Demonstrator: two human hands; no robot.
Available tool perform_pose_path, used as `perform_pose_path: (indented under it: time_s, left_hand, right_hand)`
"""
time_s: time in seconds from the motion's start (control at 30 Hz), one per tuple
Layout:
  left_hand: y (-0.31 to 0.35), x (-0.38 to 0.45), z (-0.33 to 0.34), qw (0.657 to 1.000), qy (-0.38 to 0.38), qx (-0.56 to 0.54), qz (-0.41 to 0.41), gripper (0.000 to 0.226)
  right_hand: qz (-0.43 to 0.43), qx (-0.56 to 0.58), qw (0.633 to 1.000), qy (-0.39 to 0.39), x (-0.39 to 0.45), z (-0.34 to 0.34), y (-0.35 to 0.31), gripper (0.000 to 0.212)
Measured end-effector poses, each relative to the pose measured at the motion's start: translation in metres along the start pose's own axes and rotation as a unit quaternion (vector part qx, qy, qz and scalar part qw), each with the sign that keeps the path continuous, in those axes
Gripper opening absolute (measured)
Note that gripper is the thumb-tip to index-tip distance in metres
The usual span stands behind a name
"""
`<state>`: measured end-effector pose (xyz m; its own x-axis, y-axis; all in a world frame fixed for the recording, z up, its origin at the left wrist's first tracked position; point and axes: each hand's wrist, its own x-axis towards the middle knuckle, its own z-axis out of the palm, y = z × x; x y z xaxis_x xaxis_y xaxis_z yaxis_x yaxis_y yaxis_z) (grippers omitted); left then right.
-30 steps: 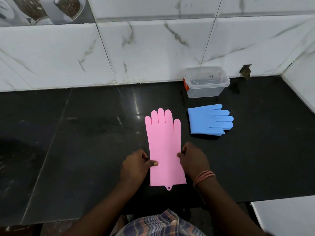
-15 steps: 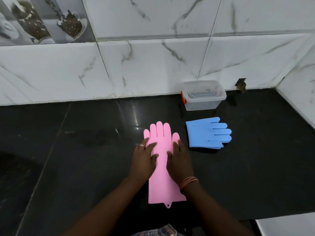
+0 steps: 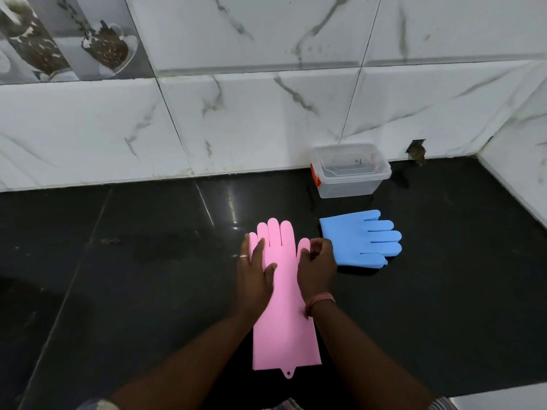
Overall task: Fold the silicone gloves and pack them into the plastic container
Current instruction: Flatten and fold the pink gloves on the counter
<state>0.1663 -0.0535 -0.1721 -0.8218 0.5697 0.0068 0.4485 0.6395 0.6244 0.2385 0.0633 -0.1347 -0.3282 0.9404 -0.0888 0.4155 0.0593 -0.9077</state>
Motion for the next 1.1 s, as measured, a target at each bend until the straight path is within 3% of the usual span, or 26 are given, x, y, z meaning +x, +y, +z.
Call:
perform_pose_path:
  time_s: [0.27, 0.57, 0.73, 0.9, 1.0, 1.1]
  left_hand:
    - [-0.006, 0.001, 0.005, 0.998, 0.001, 0.062, 0.03, 0.064]
    - [-0.009, 0.004, 0.005, 0.989, 0.018, 0.135, 0.057, 0.06]
    - [-0.001, 0.002, 0.002, 0.985, -0.002, 0.156, 0.075, 0.066]
    - [0.003, 0.002, 0.0, 0.979, -0.026, 0.187, 0.075, 0.071]
    - [0.004, 0.003, 0.0, 0.979, -0.026, 0.184, 0.078, 0.071]
    - [0.003, 0.003, 0.0, 0.98, -0.027, 0.184, 0.074, 0.07]
  right_hand:
    - [-0.004, -0.086, 0.996, 0.015, 0.003, 0.001, 0.004, 0.009]
    - [-0.18, -0.246, 0.952, 0.028, 0.016, 0.014, -0.008, 0.024]
    - [-0.112, -0.235, 0.964, -0.046, 0.047, 0.037, -0.017, 0.032]
    - [-0.038, -0.149, 0.988, -0.002, 0.052, 0.049, -0.017, 0.006]
    - [-0.029, -0.101, 0.994, 0.015, 0.051, 0.049, -0.007, 0.003]
    - [-0.05, -0.125, 0.991, -0.01, 0.051, 0.048, -0.006, 0.009]
